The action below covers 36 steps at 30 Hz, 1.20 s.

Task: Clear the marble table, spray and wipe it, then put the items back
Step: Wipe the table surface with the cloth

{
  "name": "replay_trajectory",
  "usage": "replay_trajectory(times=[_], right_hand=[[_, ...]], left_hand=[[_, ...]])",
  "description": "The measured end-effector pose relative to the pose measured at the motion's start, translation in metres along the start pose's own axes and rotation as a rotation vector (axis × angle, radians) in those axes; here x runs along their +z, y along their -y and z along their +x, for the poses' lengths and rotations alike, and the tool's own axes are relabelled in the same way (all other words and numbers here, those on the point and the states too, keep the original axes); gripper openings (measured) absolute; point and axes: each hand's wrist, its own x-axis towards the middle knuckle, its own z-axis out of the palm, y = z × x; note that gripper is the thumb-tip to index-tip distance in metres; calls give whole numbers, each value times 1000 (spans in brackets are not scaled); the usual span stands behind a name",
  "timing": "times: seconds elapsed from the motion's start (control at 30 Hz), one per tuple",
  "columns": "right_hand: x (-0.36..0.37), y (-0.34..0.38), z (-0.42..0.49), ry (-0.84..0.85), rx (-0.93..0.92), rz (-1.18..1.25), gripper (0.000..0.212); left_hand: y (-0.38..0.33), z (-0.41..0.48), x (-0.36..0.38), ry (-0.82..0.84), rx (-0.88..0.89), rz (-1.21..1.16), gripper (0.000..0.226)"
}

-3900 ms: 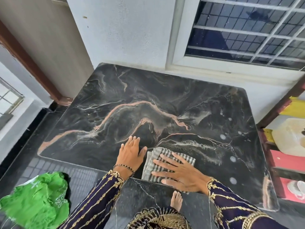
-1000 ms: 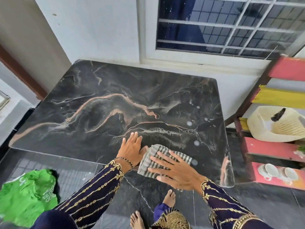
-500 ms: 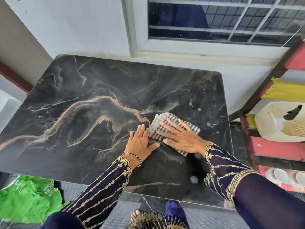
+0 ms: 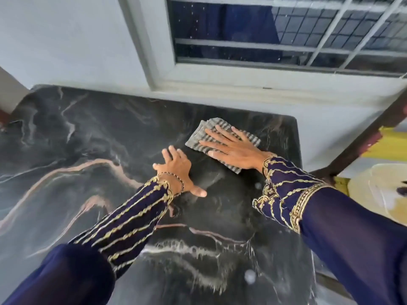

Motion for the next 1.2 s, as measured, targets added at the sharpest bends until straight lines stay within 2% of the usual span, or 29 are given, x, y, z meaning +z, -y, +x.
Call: replay_trajectory(times=[0.37,0.6,0.73,1.07,1.13,1.2], right_hand=[[-21,-49,60,-68,111,10,52],[-16,-64,26,-77,118,24,51],[-13,-78,5,-71,192,17,48],[12,-23,-38,-72,208,42,54],[20,-1,-55,-77,196,42,54],[28,24,-76,-84,178,41,53]], left_hand=[[-10,8,-9,87,-60,38,156],[-11,4,-10,85,-64,27,159],[-10,7,-8,80,-57,46,159],[-6,6,-3,40,-52,-53,157],[-2,-2,2,-30,-51,-102,151],[1,-19,15,-159,-12,-105,136]])
